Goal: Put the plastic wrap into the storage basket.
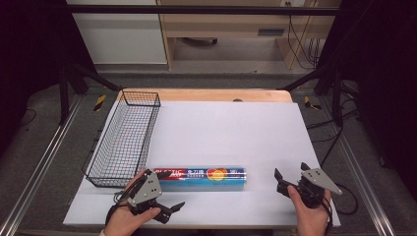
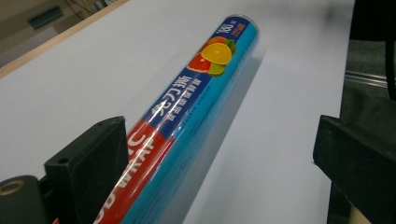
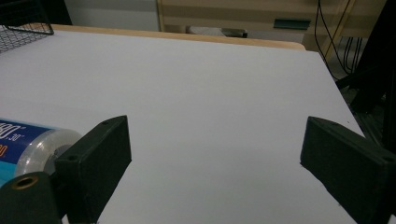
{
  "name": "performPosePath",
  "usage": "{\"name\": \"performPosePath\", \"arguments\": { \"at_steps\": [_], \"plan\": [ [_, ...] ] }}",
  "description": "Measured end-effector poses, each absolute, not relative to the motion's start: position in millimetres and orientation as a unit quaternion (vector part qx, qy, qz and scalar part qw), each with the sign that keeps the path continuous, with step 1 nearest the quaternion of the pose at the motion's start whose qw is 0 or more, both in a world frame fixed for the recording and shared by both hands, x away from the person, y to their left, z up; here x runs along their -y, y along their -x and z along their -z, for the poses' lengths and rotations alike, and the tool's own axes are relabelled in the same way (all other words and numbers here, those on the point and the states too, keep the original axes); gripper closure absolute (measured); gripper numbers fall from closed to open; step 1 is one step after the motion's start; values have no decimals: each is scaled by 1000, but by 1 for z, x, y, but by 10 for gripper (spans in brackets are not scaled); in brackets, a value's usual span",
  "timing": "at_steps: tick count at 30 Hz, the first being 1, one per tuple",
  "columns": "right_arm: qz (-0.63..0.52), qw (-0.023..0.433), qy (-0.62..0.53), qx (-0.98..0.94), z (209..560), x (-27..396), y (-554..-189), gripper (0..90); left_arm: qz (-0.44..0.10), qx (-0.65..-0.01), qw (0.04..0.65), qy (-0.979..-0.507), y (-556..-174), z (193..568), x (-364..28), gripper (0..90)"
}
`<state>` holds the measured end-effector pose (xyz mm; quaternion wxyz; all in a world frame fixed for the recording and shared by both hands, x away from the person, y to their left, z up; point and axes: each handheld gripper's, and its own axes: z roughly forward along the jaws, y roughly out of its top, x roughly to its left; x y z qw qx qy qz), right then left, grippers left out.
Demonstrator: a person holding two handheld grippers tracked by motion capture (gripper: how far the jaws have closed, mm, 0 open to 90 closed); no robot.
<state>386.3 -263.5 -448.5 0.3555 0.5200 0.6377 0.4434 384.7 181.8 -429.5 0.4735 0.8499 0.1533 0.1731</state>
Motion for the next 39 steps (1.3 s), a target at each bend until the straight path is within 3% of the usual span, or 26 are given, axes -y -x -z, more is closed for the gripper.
{"name": "performPosePath", "arguments": {
  "at_steps": [6,15,22,39],
  "plan": [
    [-444,345,-514,-648,448,264,-386,66,-167,-156,457,-860,-401,416,-171,40],
    [-457,341,-512,-643,449,275,-386,43,-152,-114,358,-914,-443,397,-143,38],
    [-459,335,-512,-644,451,275,-387,42,-96,-105,321,-936,-473,410,-120,49],
    [-460,320,-515,-649,454,274,-389,45,-60,-81,263,-960,-490,436,-105,76]
  ]
}}
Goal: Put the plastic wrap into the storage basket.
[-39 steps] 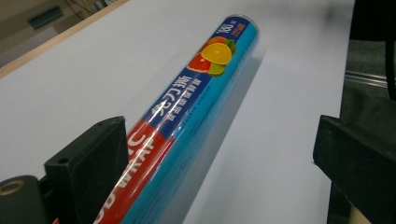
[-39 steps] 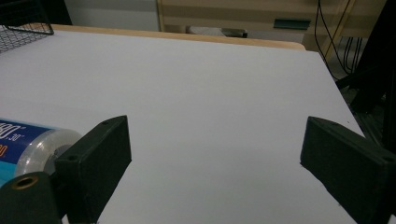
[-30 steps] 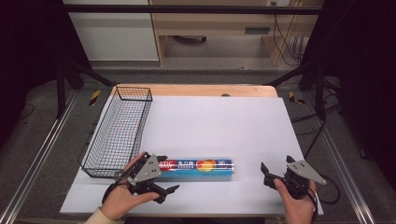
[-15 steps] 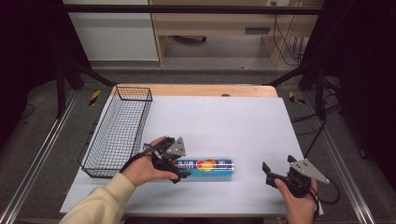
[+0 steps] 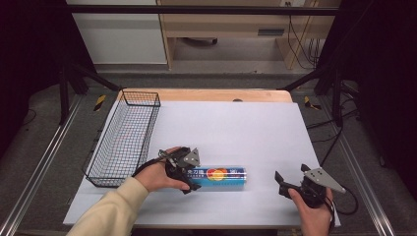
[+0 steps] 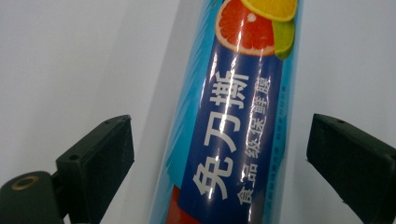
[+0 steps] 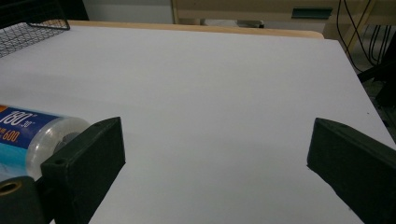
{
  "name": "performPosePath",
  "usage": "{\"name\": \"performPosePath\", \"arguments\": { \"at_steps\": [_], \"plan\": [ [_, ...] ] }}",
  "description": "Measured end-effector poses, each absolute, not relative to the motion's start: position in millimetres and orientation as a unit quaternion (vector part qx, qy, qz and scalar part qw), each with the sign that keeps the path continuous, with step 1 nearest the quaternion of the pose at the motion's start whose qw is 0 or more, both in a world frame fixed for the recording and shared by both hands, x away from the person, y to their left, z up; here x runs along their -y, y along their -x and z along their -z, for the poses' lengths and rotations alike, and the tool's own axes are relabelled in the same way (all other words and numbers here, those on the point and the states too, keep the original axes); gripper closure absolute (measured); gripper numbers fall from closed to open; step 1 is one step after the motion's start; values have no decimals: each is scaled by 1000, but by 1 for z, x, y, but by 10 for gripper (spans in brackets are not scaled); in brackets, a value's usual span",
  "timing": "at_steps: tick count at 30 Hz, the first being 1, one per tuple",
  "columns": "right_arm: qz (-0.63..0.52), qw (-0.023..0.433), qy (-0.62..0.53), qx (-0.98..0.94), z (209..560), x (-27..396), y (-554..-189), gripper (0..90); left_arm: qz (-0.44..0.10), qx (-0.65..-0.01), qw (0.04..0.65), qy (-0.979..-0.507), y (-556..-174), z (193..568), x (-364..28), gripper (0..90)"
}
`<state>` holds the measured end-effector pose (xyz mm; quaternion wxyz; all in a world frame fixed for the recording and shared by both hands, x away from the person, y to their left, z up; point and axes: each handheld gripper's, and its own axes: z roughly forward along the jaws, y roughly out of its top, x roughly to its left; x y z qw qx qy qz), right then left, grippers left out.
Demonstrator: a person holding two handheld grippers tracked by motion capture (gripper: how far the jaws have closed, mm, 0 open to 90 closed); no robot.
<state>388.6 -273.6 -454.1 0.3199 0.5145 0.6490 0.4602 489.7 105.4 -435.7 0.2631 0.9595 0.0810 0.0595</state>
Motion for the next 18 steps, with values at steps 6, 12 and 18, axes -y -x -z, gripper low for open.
{"name": "performPosePath", "arguments": {
  "at_steps": [6,12,18],
  "plan": [
    [-459,317,-513,-653,455,273,-389,49,-48,-75,237,-967,-493,443,-104,106],
    [-460,317,-513,-652,455,273,-389,54,-41,-72,217,-973,-496,449,-104,108],
    [-459,316,-512,-653,455,273,-389,58,-39,-65,207,-975,-495,451,-100,144]
  ]
}}
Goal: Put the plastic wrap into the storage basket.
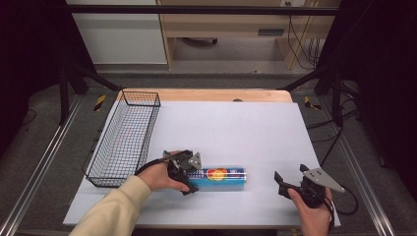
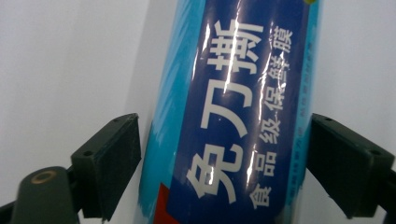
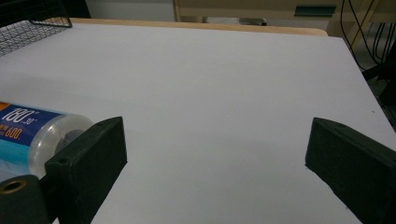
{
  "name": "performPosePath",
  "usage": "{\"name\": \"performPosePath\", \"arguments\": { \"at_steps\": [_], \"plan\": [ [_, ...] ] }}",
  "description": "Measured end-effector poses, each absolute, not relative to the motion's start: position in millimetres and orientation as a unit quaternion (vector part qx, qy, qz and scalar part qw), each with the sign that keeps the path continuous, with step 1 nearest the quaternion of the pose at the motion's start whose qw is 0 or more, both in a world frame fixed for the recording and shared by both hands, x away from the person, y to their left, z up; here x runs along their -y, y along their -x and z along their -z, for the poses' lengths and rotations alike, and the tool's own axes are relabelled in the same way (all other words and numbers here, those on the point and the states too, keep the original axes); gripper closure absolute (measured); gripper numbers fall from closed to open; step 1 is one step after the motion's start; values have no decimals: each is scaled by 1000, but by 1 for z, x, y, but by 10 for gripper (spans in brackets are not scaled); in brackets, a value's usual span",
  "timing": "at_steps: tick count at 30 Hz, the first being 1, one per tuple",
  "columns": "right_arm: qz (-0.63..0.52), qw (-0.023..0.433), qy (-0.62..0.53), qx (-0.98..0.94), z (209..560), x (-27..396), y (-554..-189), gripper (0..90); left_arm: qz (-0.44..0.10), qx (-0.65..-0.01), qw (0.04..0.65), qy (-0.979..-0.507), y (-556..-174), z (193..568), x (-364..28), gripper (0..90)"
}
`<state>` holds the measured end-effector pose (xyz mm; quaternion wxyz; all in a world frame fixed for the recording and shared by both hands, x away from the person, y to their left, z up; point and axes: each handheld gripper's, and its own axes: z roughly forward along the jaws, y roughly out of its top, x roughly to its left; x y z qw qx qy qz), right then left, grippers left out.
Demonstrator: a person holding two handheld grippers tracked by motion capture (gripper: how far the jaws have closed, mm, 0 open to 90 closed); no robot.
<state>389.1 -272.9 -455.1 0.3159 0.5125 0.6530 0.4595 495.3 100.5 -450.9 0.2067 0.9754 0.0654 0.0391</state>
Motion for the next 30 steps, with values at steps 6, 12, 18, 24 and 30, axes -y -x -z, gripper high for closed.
{"name": "performPosePath", "arguments": {
  "at_steps": [6,12,18,24,30],
  "plan": [
    [-460,315,-512,-653,455,273,-389,65,-41,-59,198,-978,-496,449,-98,232],
    [-461,312,-512,-654,455,273,-389,68,-43,-51,191,-979,-495,451,-94,261],
    [-462,312,-512,-654,455,272,-389,72,-45,-50,191,-979,-495,451,-93,277],
    [-463,311,-512,-654,455,272,-389,73,-52,-35,185,-981,-493,450,-93,291],
    [-463,311,-511,-654,455,273,-389,74,-55,-32,180,-982,-492,449,-92,295]
  ]
}}
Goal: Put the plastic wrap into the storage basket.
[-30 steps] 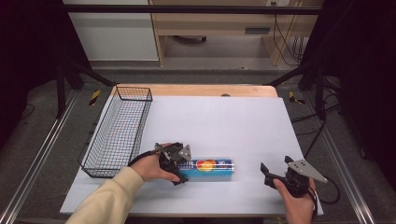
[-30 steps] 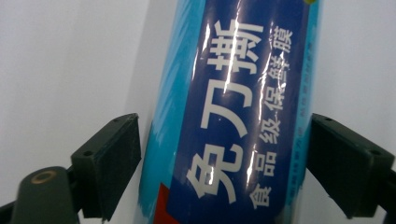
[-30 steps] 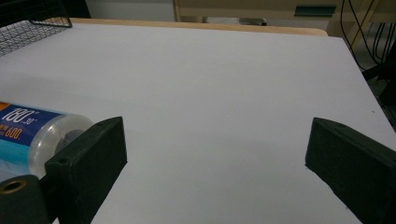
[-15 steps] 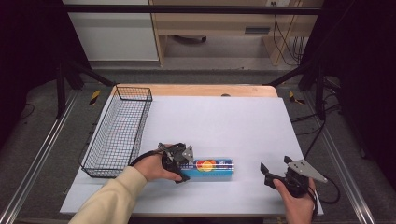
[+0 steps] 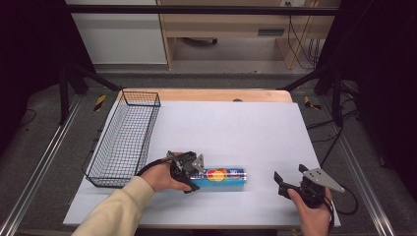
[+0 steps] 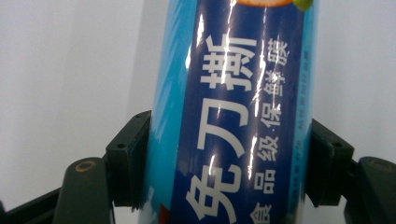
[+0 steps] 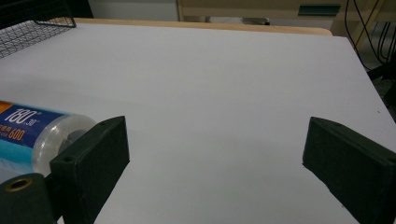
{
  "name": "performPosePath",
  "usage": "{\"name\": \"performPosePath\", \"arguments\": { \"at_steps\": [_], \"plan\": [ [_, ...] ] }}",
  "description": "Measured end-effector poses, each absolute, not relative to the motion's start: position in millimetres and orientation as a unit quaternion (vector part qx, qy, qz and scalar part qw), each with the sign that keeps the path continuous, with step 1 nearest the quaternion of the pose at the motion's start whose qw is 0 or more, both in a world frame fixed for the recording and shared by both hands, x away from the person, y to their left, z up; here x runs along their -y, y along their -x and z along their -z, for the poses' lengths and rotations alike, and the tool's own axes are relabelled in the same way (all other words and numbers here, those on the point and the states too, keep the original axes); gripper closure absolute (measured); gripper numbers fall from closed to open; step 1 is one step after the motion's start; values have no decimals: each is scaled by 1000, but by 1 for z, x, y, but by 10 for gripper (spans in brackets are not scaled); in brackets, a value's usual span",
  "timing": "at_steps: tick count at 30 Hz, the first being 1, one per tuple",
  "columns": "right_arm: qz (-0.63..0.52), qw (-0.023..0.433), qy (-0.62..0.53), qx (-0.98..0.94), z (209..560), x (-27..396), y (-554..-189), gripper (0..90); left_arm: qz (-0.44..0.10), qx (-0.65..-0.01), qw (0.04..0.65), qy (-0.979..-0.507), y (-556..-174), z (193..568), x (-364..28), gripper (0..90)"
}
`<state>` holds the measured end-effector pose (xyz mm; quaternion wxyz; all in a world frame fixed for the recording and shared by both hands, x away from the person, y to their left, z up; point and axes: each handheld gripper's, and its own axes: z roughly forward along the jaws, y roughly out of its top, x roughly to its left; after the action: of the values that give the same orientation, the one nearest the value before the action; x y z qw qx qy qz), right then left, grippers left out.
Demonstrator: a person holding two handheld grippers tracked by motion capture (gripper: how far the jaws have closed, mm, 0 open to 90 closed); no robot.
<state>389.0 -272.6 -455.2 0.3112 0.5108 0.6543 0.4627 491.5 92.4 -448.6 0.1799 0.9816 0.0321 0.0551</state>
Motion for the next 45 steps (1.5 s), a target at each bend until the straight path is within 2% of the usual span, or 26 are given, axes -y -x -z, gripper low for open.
{"name": "performPosePath", "arguments": {
  "at_steps": [19,34,45],
  "plan": [
    [-462,313,-511,-653,455,273,-389,80,-47,-45,211,-975,-476,440,-94,314],
    [-465,315,-512,-650,454,273,-387,76,-72,-57,267,-959,-465,391,-93,318],
    [-462,316,-517,-648,456,272,-388,72,-79,-54,267,-959,-467,378,-96,318]
  ]
}}
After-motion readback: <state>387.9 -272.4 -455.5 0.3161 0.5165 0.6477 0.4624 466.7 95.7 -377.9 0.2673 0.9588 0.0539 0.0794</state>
